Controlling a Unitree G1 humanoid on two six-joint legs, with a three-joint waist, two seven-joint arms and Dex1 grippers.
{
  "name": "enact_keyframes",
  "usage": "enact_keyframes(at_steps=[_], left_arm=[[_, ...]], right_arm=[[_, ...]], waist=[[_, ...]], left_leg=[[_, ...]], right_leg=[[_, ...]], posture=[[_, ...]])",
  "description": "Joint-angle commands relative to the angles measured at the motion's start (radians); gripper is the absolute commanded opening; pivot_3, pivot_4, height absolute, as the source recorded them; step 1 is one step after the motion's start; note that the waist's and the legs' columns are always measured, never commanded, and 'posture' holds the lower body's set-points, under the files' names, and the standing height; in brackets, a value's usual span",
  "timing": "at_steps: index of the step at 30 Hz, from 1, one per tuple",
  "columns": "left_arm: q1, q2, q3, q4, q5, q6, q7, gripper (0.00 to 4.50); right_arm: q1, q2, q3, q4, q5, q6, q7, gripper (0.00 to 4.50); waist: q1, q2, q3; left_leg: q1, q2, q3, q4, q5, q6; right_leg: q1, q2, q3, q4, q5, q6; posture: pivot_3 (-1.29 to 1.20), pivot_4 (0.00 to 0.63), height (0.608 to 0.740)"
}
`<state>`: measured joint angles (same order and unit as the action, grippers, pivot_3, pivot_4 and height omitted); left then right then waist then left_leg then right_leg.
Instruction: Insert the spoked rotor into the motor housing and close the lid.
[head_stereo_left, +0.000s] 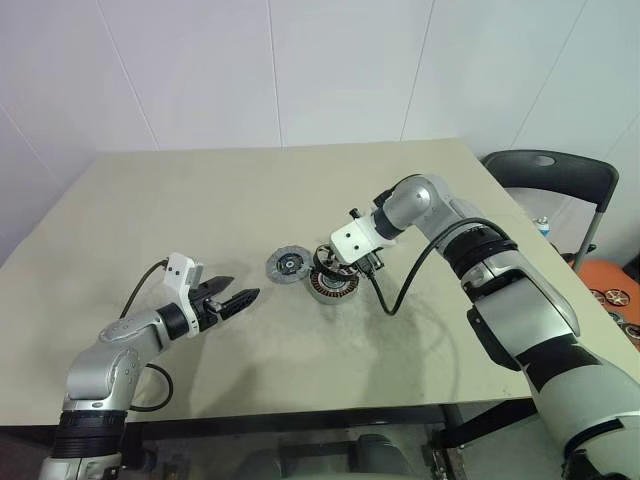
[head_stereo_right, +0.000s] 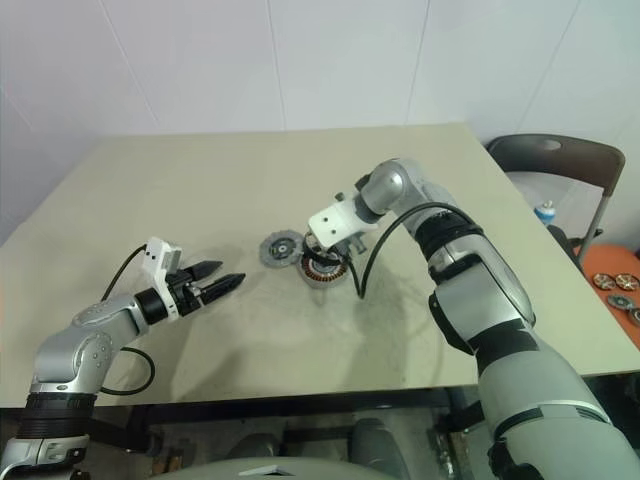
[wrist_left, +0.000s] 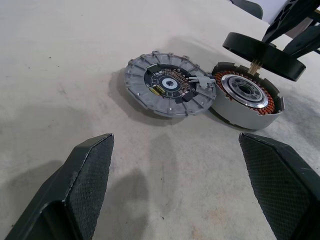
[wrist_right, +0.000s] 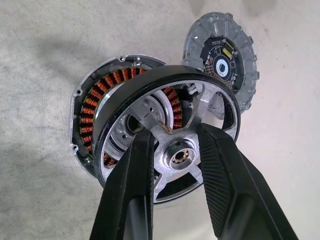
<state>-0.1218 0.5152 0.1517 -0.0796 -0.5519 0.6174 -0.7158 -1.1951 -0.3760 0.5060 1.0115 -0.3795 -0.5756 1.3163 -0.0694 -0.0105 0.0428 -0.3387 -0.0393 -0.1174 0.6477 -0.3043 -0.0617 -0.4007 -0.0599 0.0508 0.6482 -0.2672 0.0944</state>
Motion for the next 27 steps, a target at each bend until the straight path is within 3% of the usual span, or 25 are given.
enact_keyframes(at_steps=[1,27], left_arm=[[-0.012,-0.001,0.011,-0.011,0.003,-0.022,-0.002,4.26],[-0.008,-0.01,0.012,-0.026,-0.002,-0.013,0.012,4.26]], right_arm=[[-0.009,-0.014,0.002,-0.042,0.003,-0.026,0.015,1.03],[0.014,0.002,0.044,-0.017,-0.057,-0.088,-0.073,1.03]], waist=[[0.0,0.0,0.0],[0.0,0.0,0.0]], left_leg=[[0.0,0.0,0.0,0.0,0.0,0.0],[0.0,0.0,0.0,0.0,0.0,0.0]], right_leg=[[0.0,0.0,0.0,0.0,0.0,0.0],[0.0,0.0,0.0,0.0,0.0,0.0]], posture=[[0.0,0.0,0.74],[0.0,0.0,0.74]])
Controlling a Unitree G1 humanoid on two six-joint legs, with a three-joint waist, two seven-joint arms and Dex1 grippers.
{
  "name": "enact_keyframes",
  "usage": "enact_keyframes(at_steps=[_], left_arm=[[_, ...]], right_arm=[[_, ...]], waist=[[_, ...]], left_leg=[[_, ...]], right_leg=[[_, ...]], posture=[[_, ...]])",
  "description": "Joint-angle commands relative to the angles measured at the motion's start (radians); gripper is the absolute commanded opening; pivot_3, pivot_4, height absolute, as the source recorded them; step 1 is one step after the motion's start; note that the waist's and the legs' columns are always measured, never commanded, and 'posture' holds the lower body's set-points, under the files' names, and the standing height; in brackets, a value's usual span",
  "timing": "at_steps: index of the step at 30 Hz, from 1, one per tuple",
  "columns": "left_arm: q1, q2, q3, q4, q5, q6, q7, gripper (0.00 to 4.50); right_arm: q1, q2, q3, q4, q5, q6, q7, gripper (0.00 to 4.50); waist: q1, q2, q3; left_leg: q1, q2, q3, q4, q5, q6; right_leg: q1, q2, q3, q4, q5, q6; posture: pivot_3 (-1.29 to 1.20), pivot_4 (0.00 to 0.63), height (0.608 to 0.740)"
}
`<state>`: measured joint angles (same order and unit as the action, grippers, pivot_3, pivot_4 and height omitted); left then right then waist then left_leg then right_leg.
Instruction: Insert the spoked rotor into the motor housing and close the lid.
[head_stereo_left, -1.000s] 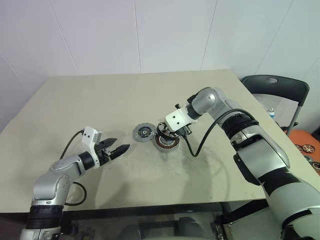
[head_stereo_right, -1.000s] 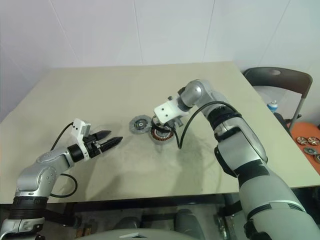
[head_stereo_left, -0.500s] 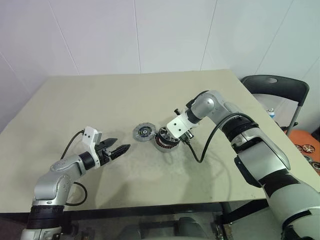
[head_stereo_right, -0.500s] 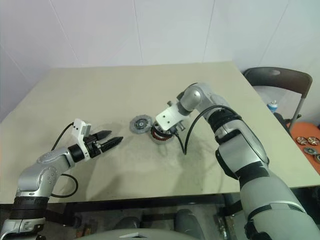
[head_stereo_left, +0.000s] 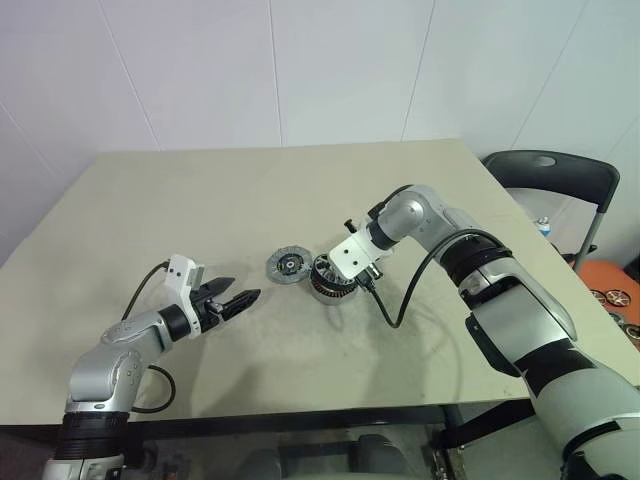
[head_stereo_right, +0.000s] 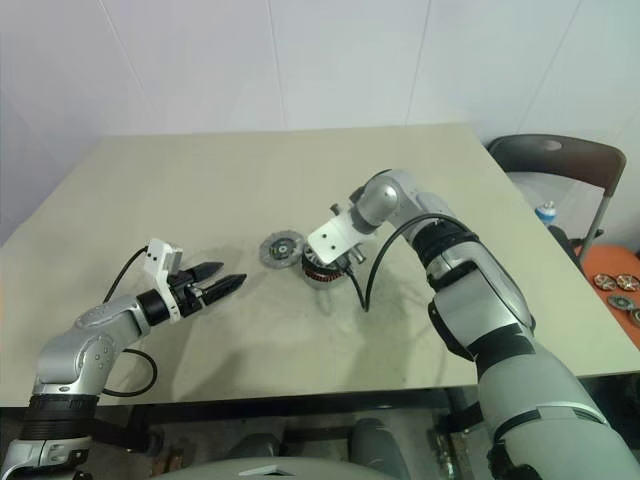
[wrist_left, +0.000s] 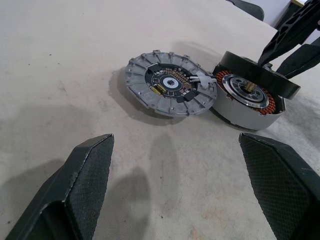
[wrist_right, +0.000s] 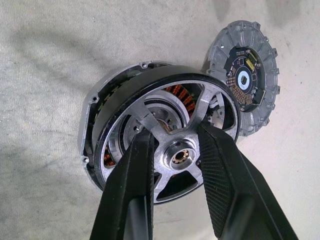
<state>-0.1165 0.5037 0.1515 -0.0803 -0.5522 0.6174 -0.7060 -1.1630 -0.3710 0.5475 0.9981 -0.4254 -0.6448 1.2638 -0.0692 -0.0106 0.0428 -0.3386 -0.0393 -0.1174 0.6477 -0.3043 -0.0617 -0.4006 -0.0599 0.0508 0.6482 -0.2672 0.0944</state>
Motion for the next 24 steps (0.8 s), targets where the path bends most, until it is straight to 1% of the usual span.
enact_keyframes(at_steps=[1,4,8,10,12,13,15,20,21,24], left_arm=[[-0.012,0.001,0.012,-0.027,-0.002,-0.012,0.003,4.26],[-0.009,0.0,0.012,-0.029,-0.003,-0.01,0.004,4.26],[-0.006,-0.002,0.01,-0.034,-0.004,-0.008,0.005,4.26],[-0.007,-0.003,0.01,-0.034,-0.004,-0.007,0.007,4.26],[-0.008,-0.003,0.01,-0.034,-0.004,-0.007,0.007,4.26],[-0.009,-0.001,0.012,-0.032,-0.005,-0.007,0.006,4.26],[-0.011,0.001,0.013,-0.031,-0.006,-0.007,0.006,4.26],[-0.013,0.0,0.012,-0.028,-0.005,-0.007,0.006,4.26],[-0.014,0.0,0.012,-0.029,-0.005,-0.008,0.006,4.26],[-0.014,0.0,0.015,-0.027,-0.006,-0.009,0.006,4.26]], right_arm=[[-0.015,-0.006,0.006,-0.003,-0.016,-0.026,-0.026,1.03],[-0.012,-0.015,0.012,0.003,-0.023,-0.036,-0.032,1.03],[-0.023,-0.02,0.03,0.026,-0.063,-0.068,-0.098,1.03],[-0.026,-0.013,0.029,0.036,-0.062,-0.074,-0.112,1.72],[-0.028,-0.009,0.03,0.039,-0.067,-0.07,-0.116,2.25],[-0.03,-0.015,0.038,0.036,-0.076,-0.067,-0.104,2.63],[-0.032,-0.02,0.043,0.03,-0.079,-0.061,-0.083,3.24],[-0.073,-0.024,0.008,0.013,-0.026,-0.021,0.005,3.24],[-0.085,-0.023,-0.011,0.007,0.004,0.004,0.038,3.24],[-0.12,0.007,-0.119,-0.046,0.169,0.2,0.179,3.24]], waist=[[0.0,0.0,0.0],[0.0,0.0,0.0],[0.0,0.0,0.0],[0.0,0.0,0.0],[0.0,0.0,0.0],[0.0,0.0,0.0],[0.0,0.0,0.0],[0.0,0.0,0.0],[0.0,0.0,0.0],[-0.001,0.001,0.0]], left_leg=[[0.0,0.0,0.0,0.0,0.0,0.0],[0.0,0.0,0.0,0.0,0.0,0.0],[0.0,0.0,0.0,0.0,0.0,0.0],[0.0,0.0,0.0,0.0,0.0,0.0],[0.0,0.0,0.0,0.0,0.0,0.0],[0.0,0.0,0.0,0.0,0.0,0.0],[0.0,0.0,0.0,0.0,0.0,0.0],[0.0,0.0,0.0,0.0,0.0,0.0],[0.0,0.0,0.0,0.0,0.0,0.0],[0.0,0.0,0.0,0.0,0.0,0.0]], right_leg=[[0.0,0.0,0.0,0.0,0.0,0.0],[0.0,0.0,0.0,0.0,0.0,0.0],[0.0,0.0,0.0,0.0,0.0,0.0],[0.0,0.0,0.0,0.0,0.0,0.0],[0.0,0.0,0.0,0.0,0.0,0.0],[0.0,0.0,0.0,0.0,0.0,0.0],[0.0,0.0,0.0,0.0,0.0,0.0],[0.0,0.0,0.0,0.0,0.0,0.0],[0.0,0.0,0.0,0.0,0.0,0.0],[0.0,0.0,0.0,0.0,0.0,0.0]], posture=[[0.0,0.0,0.74],[0.0,0.0,0.74],[0.0,0.0,0.74],[0.0,0.0,0.74],[0.0,0.0,0.74],[0.0,0.0,0.74],[0.0,0.0,0.74],[0.0,0.0,0.74],[0.0,0.0,0.74],[0.0,0.0,0.74]])
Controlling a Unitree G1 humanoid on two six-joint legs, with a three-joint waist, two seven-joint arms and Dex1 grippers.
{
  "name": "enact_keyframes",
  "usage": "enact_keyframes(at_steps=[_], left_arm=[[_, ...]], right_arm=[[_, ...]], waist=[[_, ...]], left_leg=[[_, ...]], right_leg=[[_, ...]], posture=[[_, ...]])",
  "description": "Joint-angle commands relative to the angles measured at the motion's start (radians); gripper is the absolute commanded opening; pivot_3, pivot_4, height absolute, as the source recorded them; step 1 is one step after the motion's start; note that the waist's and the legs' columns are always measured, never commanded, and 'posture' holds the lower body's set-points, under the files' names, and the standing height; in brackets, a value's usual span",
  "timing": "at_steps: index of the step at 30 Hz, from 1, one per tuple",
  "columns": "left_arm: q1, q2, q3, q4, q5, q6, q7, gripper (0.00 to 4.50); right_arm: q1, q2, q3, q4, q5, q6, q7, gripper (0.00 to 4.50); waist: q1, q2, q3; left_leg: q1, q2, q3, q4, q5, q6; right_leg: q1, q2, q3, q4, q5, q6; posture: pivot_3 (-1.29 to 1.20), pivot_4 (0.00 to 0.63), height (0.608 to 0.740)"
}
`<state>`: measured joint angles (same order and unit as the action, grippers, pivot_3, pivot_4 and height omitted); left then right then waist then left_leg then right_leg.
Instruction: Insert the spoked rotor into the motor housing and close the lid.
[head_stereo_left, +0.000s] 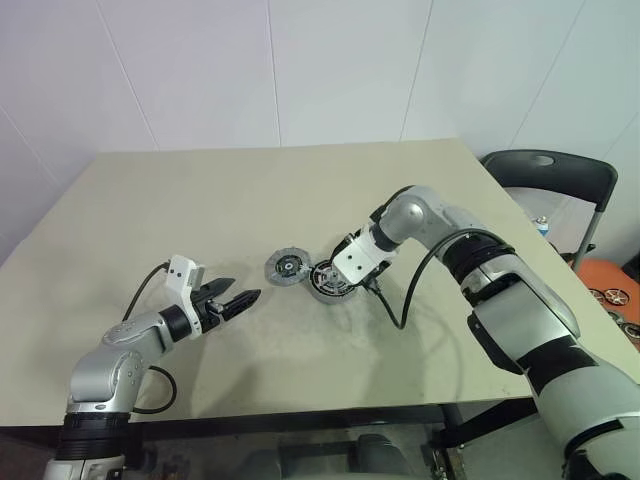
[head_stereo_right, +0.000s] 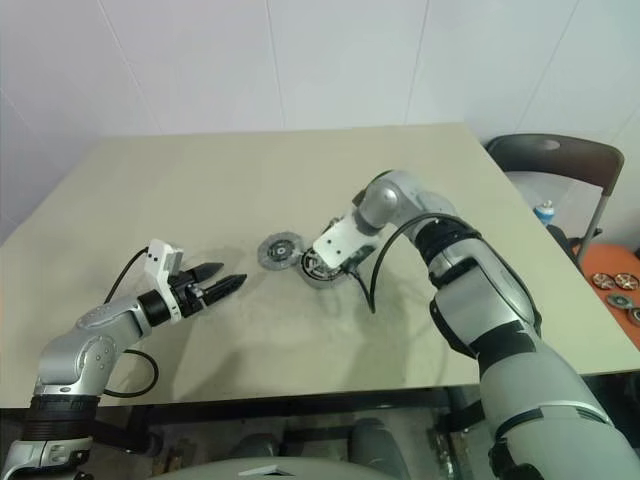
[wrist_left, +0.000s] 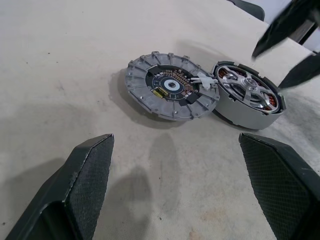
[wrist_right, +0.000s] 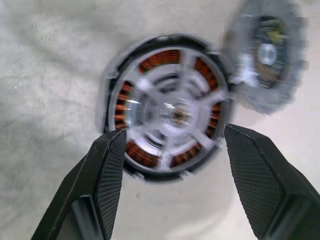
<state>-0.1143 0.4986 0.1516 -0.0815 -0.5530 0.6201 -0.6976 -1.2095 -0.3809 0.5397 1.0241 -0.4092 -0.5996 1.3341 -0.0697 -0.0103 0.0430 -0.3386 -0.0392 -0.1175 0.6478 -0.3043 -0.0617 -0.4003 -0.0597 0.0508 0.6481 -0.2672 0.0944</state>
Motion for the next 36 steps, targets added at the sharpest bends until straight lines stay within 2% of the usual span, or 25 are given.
enact_keyframes(at_steps=[1,4,8,12,18,26,36], left_arm=[[-0.015,0.005,0.016,-0.027,-0.005,-0.012,-0.002,4.26],[-0.011,0.005,0.015,-0.035,-0.008,-0.011,-0.003,4.26],[-0.013,0.018,0.007,-0.058,-0.024,0.01,-0.024,4.26],[-0.029,0.05,0.002,-0.071,-0.043,0.035,-0.071,4.26],[-0.067,0.066,0.003,-0.053,-0.038,0.042,-0.089,4.26],[-0.045,0.04,0.003,-0.079,-0.033,0.036,-0.063,4.26],[-0.01,0.028,0.004,-0.094,-0.029,0.024,-0.042,4.26]], right_arm=[[-0.081,0.025,-0.142,-0.088,0.19,0.213,0.127,3.24],[-0.07,0.017,-0.181,-0.103,0.209,0.279,0.085,3.24],[0.022,-0.072,-0.084,-0.138,0.062,0.094,-0.025,3.24],[0.06,-0.116,-0.038,-0.188,0.061,-0.004,0.051,3.24],[-0.01,-0.095,0.022,-0.1,-0.036,-0.151,-0.044,3.24],[-0.031,-0.081,0.108,-0.004,-0.152,-0.268,-0.142,3.24],[-0.061,-0.073,0.159,0.086,-0.249,-0.325,-0.239,3.24]], waist=[[-0.001,0.0,0.0],[0.002,0.0,0.0],[0.019,-0.001,0.0],[0.024,0.002,0.001],[-0.002,0.002,0.001],[0.002,0.001,0.001],[0.0,0.001,0.001]], left_leg=[[0.0,0.0,0.0,0.0,0.0,0.0],[0.0,0.0,-0.001,-0.001,0.0,0.0],[0.0,-0.001,-0.001,0.0,0.0,0.0],[-0.001,-0.001,0.002,0.0,0.0,0.0],[-0.001,0.001,0.002,0.0,0.0,0.0],[-0.001,0.0,0.001,0.0,0.0,0.0],[0.0,0.0,0.001,0.0,0.0,0.0]], right_leg=[[0.0,0.0,0.0,0.0,0.0,0.0],[0.0,0.0,0.0,0.0,0.0,0.0],[0.001,-0.001,-0.001,-0.001,0.0,0.0],[0.0,-0.001,0.0,-0.002,0.0,0.0],[-0.002,0.001,0.001,0.0,0.0,0.0],[-0.001,0.0,0.001,-0.001,0.0,0.0],[-0.001,0.001,0.001,0.0,0.0,0.0]], posture=[[0.0,0.0,0.74],[0.0,0.0,0.74],[0.0,0.0,0.74],[0.0,0.0,0.74],[0.0,0.0,0.74],[0.0,0.0,0.74],[0.0,0.0,0.74]])
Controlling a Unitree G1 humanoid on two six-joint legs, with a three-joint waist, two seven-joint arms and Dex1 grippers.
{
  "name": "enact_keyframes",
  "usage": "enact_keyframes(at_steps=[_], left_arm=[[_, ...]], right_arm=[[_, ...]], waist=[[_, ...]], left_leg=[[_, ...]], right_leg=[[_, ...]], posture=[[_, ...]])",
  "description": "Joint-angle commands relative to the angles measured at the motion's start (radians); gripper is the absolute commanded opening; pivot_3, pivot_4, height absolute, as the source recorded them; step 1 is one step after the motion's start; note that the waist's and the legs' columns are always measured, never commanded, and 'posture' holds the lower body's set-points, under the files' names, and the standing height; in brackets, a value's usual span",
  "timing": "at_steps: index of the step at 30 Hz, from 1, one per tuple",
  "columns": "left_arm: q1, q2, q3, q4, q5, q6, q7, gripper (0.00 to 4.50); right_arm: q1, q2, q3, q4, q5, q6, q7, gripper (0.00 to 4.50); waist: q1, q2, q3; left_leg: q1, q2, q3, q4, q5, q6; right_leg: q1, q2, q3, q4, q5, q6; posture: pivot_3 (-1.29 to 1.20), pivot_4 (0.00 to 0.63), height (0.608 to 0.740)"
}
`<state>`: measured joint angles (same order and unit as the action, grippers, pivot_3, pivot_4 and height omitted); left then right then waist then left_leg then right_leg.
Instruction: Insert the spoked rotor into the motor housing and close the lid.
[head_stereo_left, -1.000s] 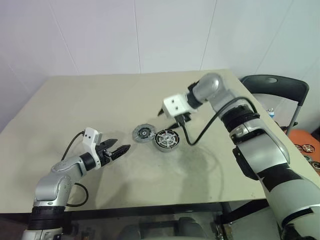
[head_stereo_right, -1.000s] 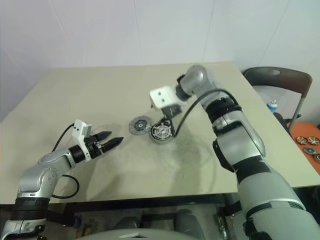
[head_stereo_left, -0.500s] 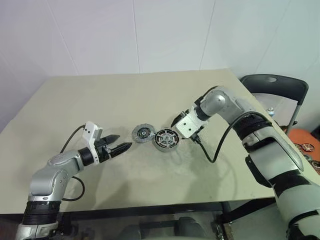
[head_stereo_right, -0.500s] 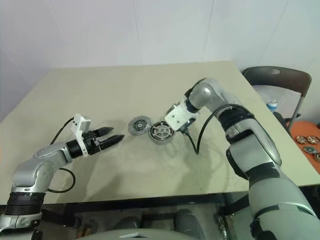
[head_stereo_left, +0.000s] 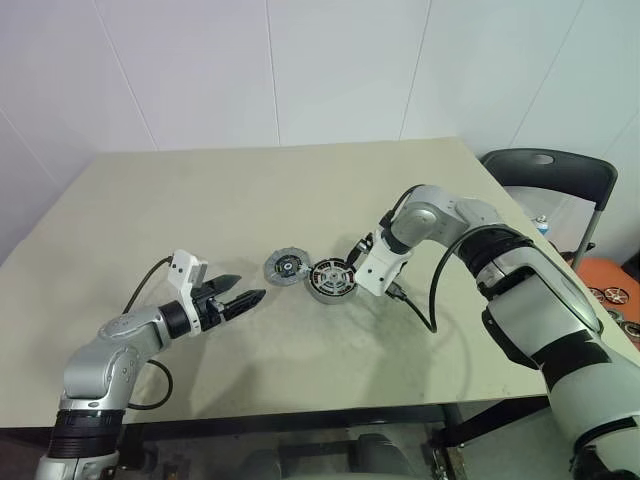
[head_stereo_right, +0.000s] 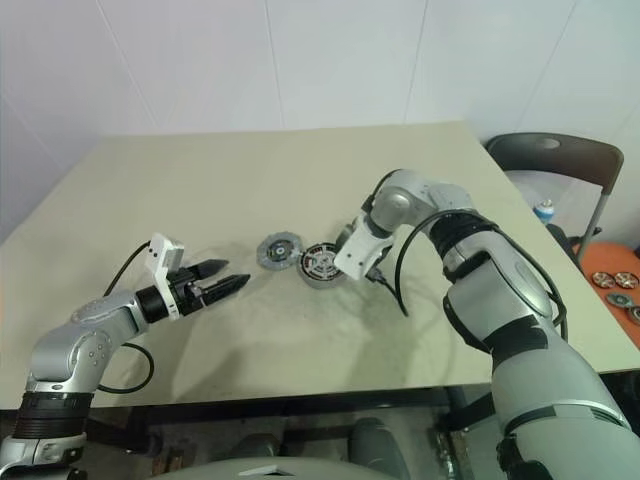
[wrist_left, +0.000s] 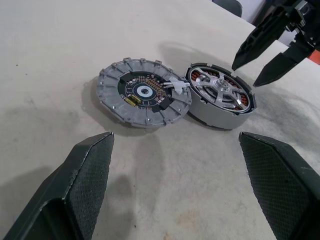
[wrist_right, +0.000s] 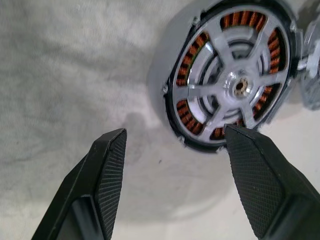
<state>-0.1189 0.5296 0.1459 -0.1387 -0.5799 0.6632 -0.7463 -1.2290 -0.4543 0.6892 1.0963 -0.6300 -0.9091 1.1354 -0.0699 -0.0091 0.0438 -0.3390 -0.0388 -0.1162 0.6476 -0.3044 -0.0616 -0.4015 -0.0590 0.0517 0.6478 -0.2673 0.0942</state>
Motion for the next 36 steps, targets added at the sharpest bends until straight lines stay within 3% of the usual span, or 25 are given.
enact_keyframes(at_steps=[1,4,7,15,25,28,32,36], left_arm=[[-0.006,-0.006,0.007,-0.036,0.0,-0.02,0.009,4.26],[-0.008,-0.013,0.004,-0.03,0.003,-0.025,0.015,4.26],[-0.009,-0.015,0.004,-0.027,0.005,-0.026,0.016,4.26],[-0.011,-0.014,0.008,-0.014,0.006,-0.034,0.019,4.26],[-0.009,-0.014,0.011,-0.007,0.008,-0.039,0.027,4.26],[-0.009,-0.014,0.012,-0.005,0.008,-0.041,0.03,4.26],[-0.013,-0.016,0.009,0.002,0.011,-0.045,0.033,4.26],[-0.028,-0.018,0.004,0.016,0.016,-0.05,0.034,4.26]], right_arm=[[-0.04,0.003,0.012,0.024,-0.034,-0.016,-0.05,3.24],[-0.035,0.009,0.023,0.046,-0.053,-0.029,-0.08,3.24],[-0.032,0.01,0.029,0.058,-0.066,-0.041,-0.097,2.65],[-0.021,0.019,0.029,0.053,-0.049,-0.07,-0.087,0.02],[-0.031,0.036,0.019,0.047,-0.037,-0.067,-0.073,0.02],[-0.015,0.058,-0.035,0.019,0.091,-0.003,0.104,0.02],[0.015,0.077,-0.09,-0.15,0.312,0.337,0.413,0.02],[0.038,0.035,0.009,-0.416,0.54,0.778,0.479,0.02]], waist=[[0.0,0.0,0.0],[0.0,0.0,0.0],[0.0,0.0,0.0],[0.001,0.0,0.0],[-0.001,-0.001,0.0],[-0.002,-0.001,0.0],[-0.001,0.0,0.0],[0.002,0.0,0.0]], left_leg=[[0.0,0.0,0.0,0.0,0.0,0.0],[0.0,0.0,0.0,0.0,0.0,0.0],[0.0,0.0,0.0,0.0,0.0,0.0],[0.001,0.0,0.0,0.0,0.0,0.0],[0.002,0.0,-0.001,0.001,0.0,0.0],[0.002,0.0,-0.001,0.0,0.0,0.0],[0.001,0.001,-0.001,0.0,0.0,0.0],[-0.001,0.001,-0.002,0.0,0.0,0.0]], right_leg=[[0.0,0.0,0.0,0.0,0.0,0.0],[0.0,0.0,0.0,0.0,0.0,0.0],[0.0,0.0,0.0,0.0,0.0,0.0],[0.001,0.0,0.0,0.0,0.0,0.0],[0.003,0.0,0.0,0.0,0.0,0.0],[0.002,0.0,0.0,0.0,0.0,0.0],[0.001,0.001,0.0,0.0,0.0,0.0],[-0.001,0.0,-0.001,0.0,0.0,0.0]], posture=[[0.0,0.0,0.74],[0.0,0.0,0.74],[0.0,0.0,0.74],[0.0,0.0,0.74],[0.0,0.0,0.74],[0.0,0.0,0.74],[0.0,0.0,0.74],[0.0,0.0,0.74]])
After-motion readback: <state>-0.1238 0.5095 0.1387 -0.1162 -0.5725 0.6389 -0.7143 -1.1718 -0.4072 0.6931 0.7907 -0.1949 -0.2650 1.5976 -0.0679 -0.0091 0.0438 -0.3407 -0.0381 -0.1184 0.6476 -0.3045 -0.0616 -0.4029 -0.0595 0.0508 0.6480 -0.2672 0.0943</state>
